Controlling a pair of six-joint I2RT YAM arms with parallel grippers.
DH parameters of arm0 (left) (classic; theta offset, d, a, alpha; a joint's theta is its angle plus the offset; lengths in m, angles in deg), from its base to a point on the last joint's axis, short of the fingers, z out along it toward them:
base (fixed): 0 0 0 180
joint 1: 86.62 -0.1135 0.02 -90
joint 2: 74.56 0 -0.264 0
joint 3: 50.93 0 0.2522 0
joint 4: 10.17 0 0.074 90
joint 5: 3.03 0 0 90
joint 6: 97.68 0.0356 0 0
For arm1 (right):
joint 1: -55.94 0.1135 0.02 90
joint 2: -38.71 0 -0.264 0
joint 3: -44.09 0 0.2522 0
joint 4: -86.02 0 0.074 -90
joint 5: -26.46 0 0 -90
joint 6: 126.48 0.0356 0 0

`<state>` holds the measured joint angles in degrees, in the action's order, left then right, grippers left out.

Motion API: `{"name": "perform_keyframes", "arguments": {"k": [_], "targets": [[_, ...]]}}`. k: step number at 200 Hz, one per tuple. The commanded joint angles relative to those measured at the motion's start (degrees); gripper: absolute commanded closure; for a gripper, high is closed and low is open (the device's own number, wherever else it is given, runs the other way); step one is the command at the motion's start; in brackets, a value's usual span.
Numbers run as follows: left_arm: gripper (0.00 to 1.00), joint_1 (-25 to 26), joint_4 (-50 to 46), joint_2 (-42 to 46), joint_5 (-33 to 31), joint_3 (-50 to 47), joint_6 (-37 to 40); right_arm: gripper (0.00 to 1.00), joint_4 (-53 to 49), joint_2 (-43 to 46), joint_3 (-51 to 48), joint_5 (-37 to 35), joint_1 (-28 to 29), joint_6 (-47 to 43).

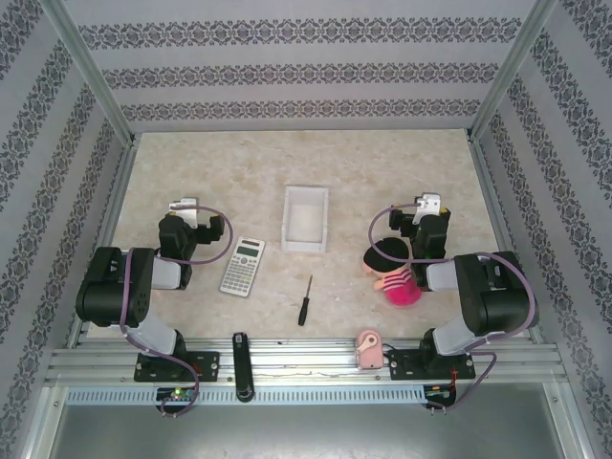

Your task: Put the screwdriver in the bin

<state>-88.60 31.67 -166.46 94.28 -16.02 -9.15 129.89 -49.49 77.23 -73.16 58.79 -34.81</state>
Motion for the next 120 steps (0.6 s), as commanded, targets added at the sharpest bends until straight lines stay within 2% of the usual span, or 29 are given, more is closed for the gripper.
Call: {"name": "perform_keyframes", "arguments": {"k": [1, 120], "targets": [[0.01, -0.6, -1.0, 0.8, 1.0, 0.8, 1.1, 0.02, 0.1, -0.2, 0.0, 2.8, -0.5, 0.1], [0.01, -0.5, -1.0, 0.8, 1.0, 0.8, 1.1, 0.02, 0.1, -0.1, 0.0, 3.7, -0.3, -0.4]]}}
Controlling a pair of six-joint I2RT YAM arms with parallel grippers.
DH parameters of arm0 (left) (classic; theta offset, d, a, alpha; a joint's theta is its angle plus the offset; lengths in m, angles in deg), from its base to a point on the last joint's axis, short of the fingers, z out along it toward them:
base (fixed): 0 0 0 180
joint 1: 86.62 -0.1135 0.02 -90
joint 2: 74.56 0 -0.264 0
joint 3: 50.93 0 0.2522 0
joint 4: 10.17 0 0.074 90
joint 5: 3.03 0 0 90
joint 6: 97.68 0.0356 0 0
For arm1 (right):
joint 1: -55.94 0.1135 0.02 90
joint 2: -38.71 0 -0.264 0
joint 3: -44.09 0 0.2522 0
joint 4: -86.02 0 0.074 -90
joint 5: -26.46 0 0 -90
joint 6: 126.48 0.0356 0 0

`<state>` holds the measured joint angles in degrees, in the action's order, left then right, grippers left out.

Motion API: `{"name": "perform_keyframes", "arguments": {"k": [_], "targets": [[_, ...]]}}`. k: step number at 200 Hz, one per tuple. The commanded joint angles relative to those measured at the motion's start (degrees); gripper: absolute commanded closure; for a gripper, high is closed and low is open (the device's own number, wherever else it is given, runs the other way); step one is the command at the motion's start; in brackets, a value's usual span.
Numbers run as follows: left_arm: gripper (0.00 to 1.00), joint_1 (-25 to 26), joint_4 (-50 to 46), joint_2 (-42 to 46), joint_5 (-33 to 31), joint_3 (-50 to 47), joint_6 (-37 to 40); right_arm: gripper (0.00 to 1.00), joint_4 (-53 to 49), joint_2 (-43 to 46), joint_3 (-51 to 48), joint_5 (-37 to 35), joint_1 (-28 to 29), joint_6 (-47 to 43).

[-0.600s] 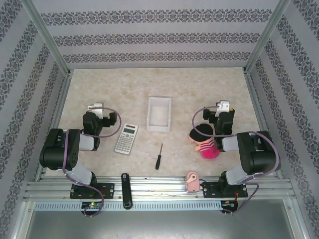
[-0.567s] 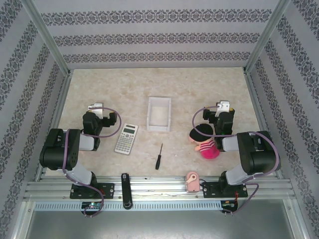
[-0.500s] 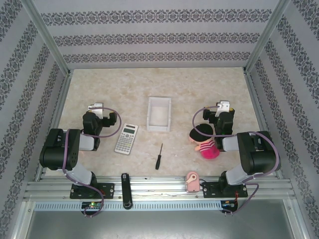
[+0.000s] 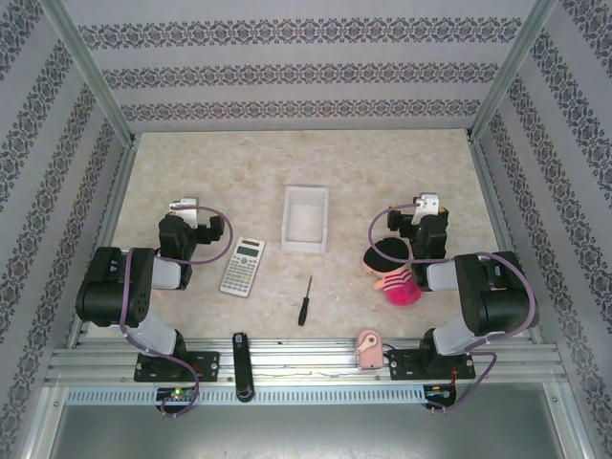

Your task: Put the screwdriver in the bin

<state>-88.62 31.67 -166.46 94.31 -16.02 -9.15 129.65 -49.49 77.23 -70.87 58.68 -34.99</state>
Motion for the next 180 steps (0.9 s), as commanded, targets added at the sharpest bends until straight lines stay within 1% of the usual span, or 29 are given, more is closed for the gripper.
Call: {"name": "perform_keyframes", "arguments": {"k": [1, 143, 159, 165, 180], "targets": [[0.01, -0.5, -1.0, 0.8, 0.9, 0.8, 1.1, 0.02, 0.4, -0.1, 0.0, 1.4, -0.2, -0.2], [0.01, -0.5, -1.0, 0.8, 1.0, 0.8, 1.1, 0.02, 0.2, -0.2, 0.0, 1.6, -0.3, -0.1], [0.01, -0.5, -1.0, 0.8, 0.9, 0.8, 1.1, 0.02, -0.4, 0.0, 0.0, 1.6, -1.1, 0.9], [0.01, -0.5, -1.0, 0.8, 0.9, 0.8, 1.1, 0.02, -0.6, -0.3, 1.4, 1.4, -1.1, 0.9], [0.01, -0.5, -1.0, 0.8, 0.9, 0.8, 1.1, 0.02, -0.4, -0.1, 1.4, 1.4, -1.1, 0.9]]}}
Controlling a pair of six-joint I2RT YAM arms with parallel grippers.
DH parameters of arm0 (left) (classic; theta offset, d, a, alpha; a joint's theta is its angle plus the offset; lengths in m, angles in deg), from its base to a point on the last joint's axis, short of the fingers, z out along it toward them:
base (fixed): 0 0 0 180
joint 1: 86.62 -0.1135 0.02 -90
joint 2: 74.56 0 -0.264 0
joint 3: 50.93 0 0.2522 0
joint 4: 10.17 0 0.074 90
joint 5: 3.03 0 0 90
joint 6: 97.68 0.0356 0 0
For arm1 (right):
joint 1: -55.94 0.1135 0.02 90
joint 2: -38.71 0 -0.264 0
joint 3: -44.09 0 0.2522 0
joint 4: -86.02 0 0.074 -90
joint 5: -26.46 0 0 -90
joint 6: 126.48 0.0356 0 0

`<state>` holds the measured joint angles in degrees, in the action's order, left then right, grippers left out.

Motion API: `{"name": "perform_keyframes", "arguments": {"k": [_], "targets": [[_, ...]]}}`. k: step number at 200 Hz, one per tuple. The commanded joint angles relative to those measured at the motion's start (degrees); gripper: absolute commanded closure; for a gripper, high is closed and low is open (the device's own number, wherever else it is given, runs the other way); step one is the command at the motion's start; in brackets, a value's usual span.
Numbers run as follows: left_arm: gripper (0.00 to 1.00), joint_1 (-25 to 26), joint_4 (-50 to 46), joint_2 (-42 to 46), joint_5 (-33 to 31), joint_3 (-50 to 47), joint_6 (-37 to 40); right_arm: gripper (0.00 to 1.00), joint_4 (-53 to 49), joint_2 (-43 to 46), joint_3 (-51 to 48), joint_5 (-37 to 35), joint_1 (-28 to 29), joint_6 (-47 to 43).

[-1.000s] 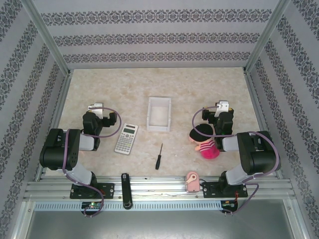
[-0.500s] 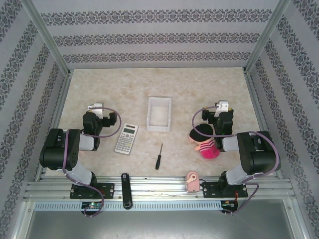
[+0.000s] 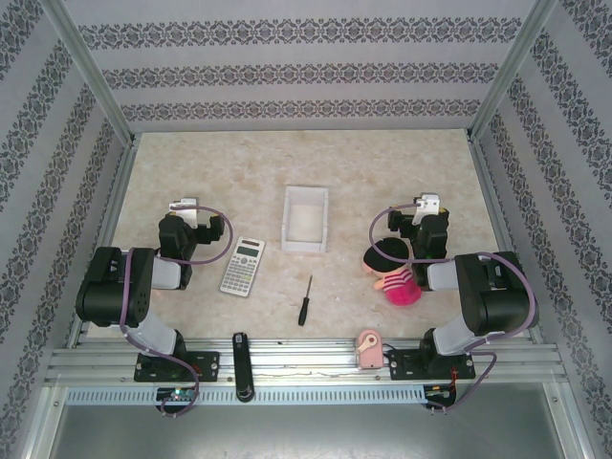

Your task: Put the screwdriver in the bin

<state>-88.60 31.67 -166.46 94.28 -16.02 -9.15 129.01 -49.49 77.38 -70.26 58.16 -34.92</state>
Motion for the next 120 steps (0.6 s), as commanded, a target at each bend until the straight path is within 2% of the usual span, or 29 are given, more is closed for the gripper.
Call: {"name": "perform_keyframes", "arguments": {"k": [1, 26, 40, 57, 67, 87, 102, 120], "targets": [[0.01, -0.5, -1.0, 0.8, 1.0, 0.8, 1.1, 0.02, 0.2, -0.1, 1.2, 0.8, -0.5, 0.8], [0.01, 0.1, -1.9, 0.7, 0.0, 1.3, 1.6, 0.02, 2.7, 1.3, -1.2, -2.2, -0.6, 2.1], [0.01, 0.2, -1.6, 1.4, -1.1, 1.0, 1.6, 0.02, -0.5, 4.0, -1.3, -2.7, -1.5, 3.4], [0.01, 0.2, -6.7, 4.2, -2.1, 2.3, 1.2, 0.02, -1.0, 4.8, -0.9, -4.1, -1.3, 3.5], [0.01, 0.2, -13.6, 6.4, -2.1, 4.9, 1.1, 0.02, -7.0, 7.6, 1.2, -5.0, -1.5, 3.9], [0.01, 0.2, -34.2, 9.1, -0.5, 14.1, 2.7, 0.02, -18.6, 12.6, 5.8, -5.8, -1.4, 4.0], [0.01, 0.2, -44.9, 10.5, 0.5, 19.1, 4.1, 0.02, -25.5, 17.5, 8.3, -6.1, -1.0, 4.7], [0.01, 0.3, -56.7, 13.0, 1.4, 24.5, 4.7, 0.02, -42.7, 22.7, 15.2, -9.0, 0.0, 10.7]]}}
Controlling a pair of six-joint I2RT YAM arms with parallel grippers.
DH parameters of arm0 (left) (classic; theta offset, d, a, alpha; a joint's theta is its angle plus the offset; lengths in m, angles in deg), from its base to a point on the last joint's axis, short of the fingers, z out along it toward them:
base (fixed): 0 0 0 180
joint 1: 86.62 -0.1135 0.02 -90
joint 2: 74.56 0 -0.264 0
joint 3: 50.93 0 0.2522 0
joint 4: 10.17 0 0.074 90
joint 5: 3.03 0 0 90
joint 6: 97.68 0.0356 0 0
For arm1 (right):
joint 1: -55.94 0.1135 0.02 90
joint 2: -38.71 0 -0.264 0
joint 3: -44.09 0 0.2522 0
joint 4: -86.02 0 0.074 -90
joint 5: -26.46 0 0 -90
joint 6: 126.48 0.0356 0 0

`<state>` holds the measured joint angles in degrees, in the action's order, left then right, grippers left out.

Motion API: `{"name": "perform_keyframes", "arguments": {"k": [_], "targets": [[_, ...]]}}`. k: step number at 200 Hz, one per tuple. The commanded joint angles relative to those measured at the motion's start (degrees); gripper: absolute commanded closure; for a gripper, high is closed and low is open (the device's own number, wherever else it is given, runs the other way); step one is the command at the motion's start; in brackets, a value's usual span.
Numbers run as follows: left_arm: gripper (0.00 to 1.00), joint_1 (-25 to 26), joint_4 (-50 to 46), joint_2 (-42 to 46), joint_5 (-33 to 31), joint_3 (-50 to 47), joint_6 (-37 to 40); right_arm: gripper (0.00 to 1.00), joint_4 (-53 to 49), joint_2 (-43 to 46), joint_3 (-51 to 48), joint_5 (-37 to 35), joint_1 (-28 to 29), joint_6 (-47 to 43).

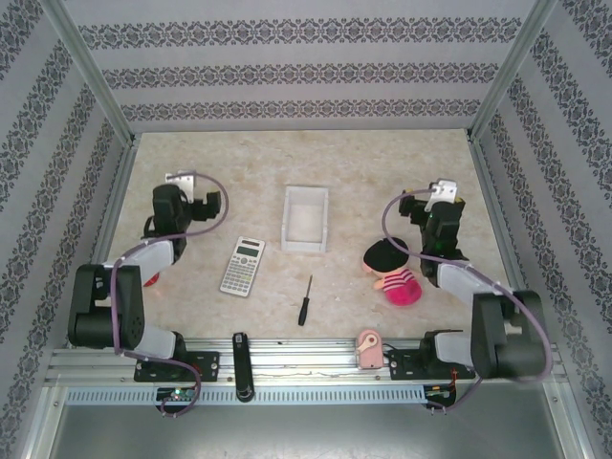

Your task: Put the screwdriver in the bin

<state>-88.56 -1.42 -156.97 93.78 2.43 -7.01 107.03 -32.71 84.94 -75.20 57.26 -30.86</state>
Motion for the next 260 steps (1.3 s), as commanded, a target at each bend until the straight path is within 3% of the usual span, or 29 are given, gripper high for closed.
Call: {"name": "perform_keyframes", "arguments": {"k": [1, 14, 26, 51, 75, 101, 134, 164, 204, 260], "targets": [[0.01, 0.2, -24.4, 3.6, 2.1, 6.4, 2.6, 0.02, -22.0, 6.1, 8.2, -4.1, 0.9, 7.1], [0.01, 0.3, -34.6, 5.1, 5.0, 11.6, 3.8, 0.02, -38.0, 7.5, 15.4, -2.7, 1.2, 12.3], [0.01, 0.3, -43.4, 6.3, 7.1, 16.1, 4.0, 0.02, -46.4, 8.8, 18.8, -2.2, 3.6, 14.1], [0.01, 0.5, -56.4, 8.8, 10.8, 24.0, 4.6, 0.02, -62.4, 10.7, 24.5, -9.9, 16.3, 16.0], [0.01, 0.6, -64.5, 10.9, 17.1, 29.2, 5.5, 0.02, -78.3, 9.9, 29.6, -8.9, 28.2, 22.6], [0.01, 1.2, -70.3, 13.2, 20.0, 33.2, 5.7, 0.02, -88.0, 10.0, 30.7, -10.3, 42.8, 31.8], [0.01, 2.4, -74.9, 15.1, 17.3, 36.9, 8.0, 0.02, -86.4, 8.7, 28.6, -5.5, 57.8, 42.6], [0.01, 2.7, -76.2, 16.8, 13.9, 36.8, 10.3, 0.02, -84.8, 0.9, 29.3, -7.4, 68.1, 48.6], [0.01, 3.2, -76.1, 18.9, 13.9, 34.4, 10.8, 0.02, -78.4, -10.1, 29.9, -3.7, 70.6, 48.8], [0.01, 3.5, -75.5, 19.8, 13.4, 32.8, 10.1, 0.1, -70.2, -20.4, 30.7, 0.5, 72.0, 50.3]]}}
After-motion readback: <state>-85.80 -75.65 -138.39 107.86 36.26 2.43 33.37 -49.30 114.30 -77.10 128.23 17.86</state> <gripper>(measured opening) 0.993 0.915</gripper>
